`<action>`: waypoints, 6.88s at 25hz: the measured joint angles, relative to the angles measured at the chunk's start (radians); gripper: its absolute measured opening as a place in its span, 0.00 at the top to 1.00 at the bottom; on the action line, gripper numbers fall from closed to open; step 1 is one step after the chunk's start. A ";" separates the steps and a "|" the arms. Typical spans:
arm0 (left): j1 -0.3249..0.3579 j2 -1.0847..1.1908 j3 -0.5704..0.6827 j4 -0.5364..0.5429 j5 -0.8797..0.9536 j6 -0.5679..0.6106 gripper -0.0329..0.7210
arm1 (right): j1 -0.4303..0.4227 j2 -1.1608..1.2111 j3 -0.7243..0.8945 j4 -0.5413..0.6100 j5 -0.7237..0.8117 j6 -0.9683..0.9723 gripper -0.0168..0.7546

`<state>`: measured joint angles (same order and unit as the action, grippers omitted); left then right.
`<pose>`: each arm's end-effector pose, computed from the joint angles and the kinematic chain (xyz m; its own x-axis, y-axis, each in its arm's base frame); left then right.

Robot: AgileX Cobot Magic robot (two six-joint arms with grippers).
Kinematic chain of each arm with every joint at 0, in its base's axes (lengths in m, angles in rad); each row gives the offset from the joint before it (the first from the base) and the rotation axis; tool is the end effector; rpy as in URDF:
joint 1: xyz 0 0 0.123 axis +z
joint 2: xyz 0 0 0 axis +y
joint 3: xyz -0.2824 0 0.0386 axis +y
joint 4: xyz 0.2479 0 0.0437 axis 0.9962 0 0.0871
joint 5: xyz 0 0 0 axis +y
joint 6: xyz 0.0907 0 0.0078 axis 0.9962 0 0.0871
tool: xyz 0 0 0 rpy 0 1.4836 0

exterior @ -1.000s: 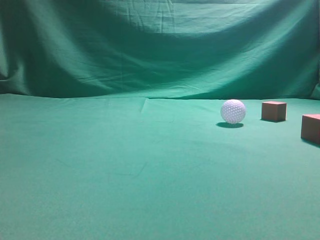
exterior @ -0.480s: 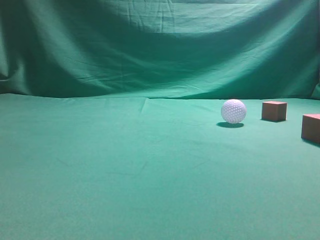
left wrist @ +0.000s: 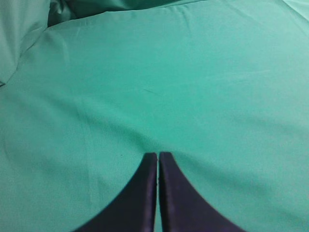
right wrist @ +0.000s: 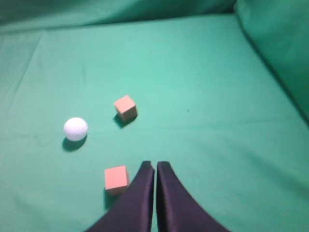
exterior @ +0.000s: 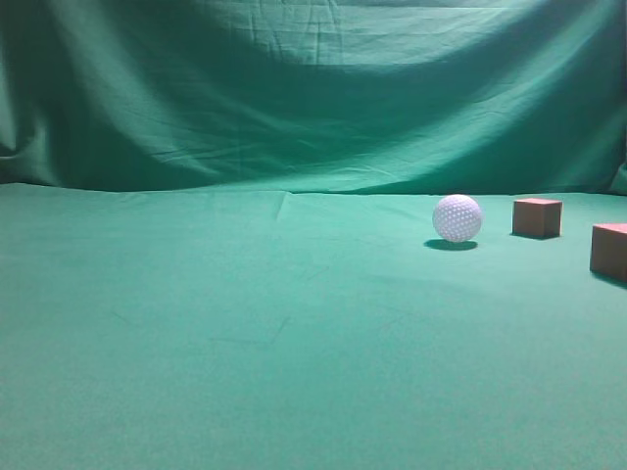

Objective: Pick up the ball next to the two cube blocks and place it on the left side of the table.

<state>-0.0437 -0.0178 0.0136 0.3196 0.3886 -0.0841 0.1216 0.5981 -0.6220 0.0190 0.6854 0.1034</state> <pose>0.0519 0.0086 0.1763 -0.2842 0.2226 -0.9326 -0.0111 0.9718 0.2354 0.1105 0.0146 0.3140 -0.5509 0.0514 -0.8330 -0.0669 0.9922 0.1054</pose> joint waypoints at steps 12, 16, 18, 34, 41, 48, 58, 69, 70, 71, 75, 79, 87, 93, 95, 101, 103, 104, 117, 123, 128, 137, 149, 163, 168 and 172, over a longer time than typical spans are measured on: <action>0.000 0.000 0.000 0.000 0.000 0.000 0.96 | 0.190 0.620 -0.319 0.103 0.131 -0.181 0.98; 0.000 0.000 0.000 0.000 0.000 0.000 0.96 | 0.228 0.811 -0.413 0.107 0.112 -0.231 0.92; 0.000 0.000 0.000 0.000 0.000 0.000 0.96 | 0.232 0.901 -0.456 0.112 0.089 -0.251 0.75; 0.000 0.000 0.000 0.000 0.000 0.000 0.96 | 0.249 1.326 -0.698 0.208 0.007 -0.304 0.27; 0.000 0.000 0.000 0.000 0.000 0.000 0.96 | 0.249 1.401 -0.721 0.212 -0.022 -0.306 0.49; 0.000 0.000 0.000 0.000 0.000 0.000 0.96 | 0.249 1.401 -0.804 0.253 0.014 -0.308 0.57; 0.000 0.000 0.000 0.000 0.000 0.000 0.96 | 0.484 1.470 -1.147 0.530 -0.013 -0.503 0.57; 0.000 0.000 0.000 0.000 0.000 0.000 0.96 | 0.741 1.878 -1.529 0.540 -0.218 -0.519 0.57; 0.000 0.000 0.000 0.000 0.000 0.000 0.96 | 0.751 1.906 -1.546 0.539 -0.239 -0.519 0.57; 0.000 0.000 0.000 0.000 0.000 0.000 0.96 | 0.761 1.928 -1.553 0.540 -0.266 -0.524 0.57; 0.000 0.000 0.000 0.000 0.000 0.000 0.96 | 0.780 1.979 -1.562 0.546 -0.317 -0.530 0.57; 0.000 0.000 0.000 0.000 0.000 0.000 0.96 | 0.782 1.990 -1.563 0.548 -0.334 -0.534 0.57; 0.000 0.000 0.000 0.000 0.000 0.000 0.96 | 0.780 1.988 -1.567 0.546 -0.334 -0.538 0.23; 0.000 0.000 0.000 0.000 0.000 0.000 0.96 | 0.744 1.870 -1.603 0.531 -0.237 -0.608 0.23; 0.000 0.000 0.000 0.000 0.000 0.000 0.96 | 0.723 1.801 -1.625 0.521 -0.160 -0.625 0.33; 0.000 0.000 0.000 0.000 0.000 0.000 0.96 | 0.641 1.599 -1.639 0.477 0.248 -0.580 0.85; 0.000 0.000 0.000 0.000 0.000 0.000 0.96 | 0.616 1.541 -1.639 0.443 0.373 -0.507 0.93; 0.000 0.000 0.000 0.000 0.000 0.000 0.96 | 0.608 1.512 -1.639 0.412 0.432 -0.473 0.98; 0.000 0.000 0.000 0.000 0.000 0.000 0.96 | 0.596 1.201 -1.625 0.125 0.587 -0.170 0.98; 0.000 0.000 0.000 0.000 0.000 0.000 0.96 | 0.596 1.022 -1.432 0.121 0.587 -0.168 0.98; 0.000 0.000 0.000 0.000 0.000 0.000 0.96 | 0.596 0.871 -1.188 0.067 0.587 -0.059 0.98; 0.000 0.000 0.000 0.000 0.000 0.000 0.96 | 0.596 0.621 -0.863 -0.042 0.587 -0.068 0.98; 0.000 0.000 0.000 0.000 0.000 0.000 0.96 | 0.425 0.126 -0.433 -0.098 0.346 -0.045 0.98; 0.000 0.000 0.000 0.000 0.000 0.000 0.96 | -0.025 -0.398 0.345 -0.108 -0.226 -0.045 0.98; 0.000 0.000 0.000 0.000 0.000 0.000 0.96 | -0.064 -0.523 0.510 -0.110 -0.267 -0.045 0.98; 0.000 0.000 0.000 0.000 0.000 0.000 0.96 | -0.064 -0.589 0.605 -0.110 -0.276 -0.045 0.98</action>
<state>-0.0437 -0.0178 0.0136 0.3196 0.3886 -0.0841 0.0577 0.0090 -0.0171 -0.0905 0.4096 0.0587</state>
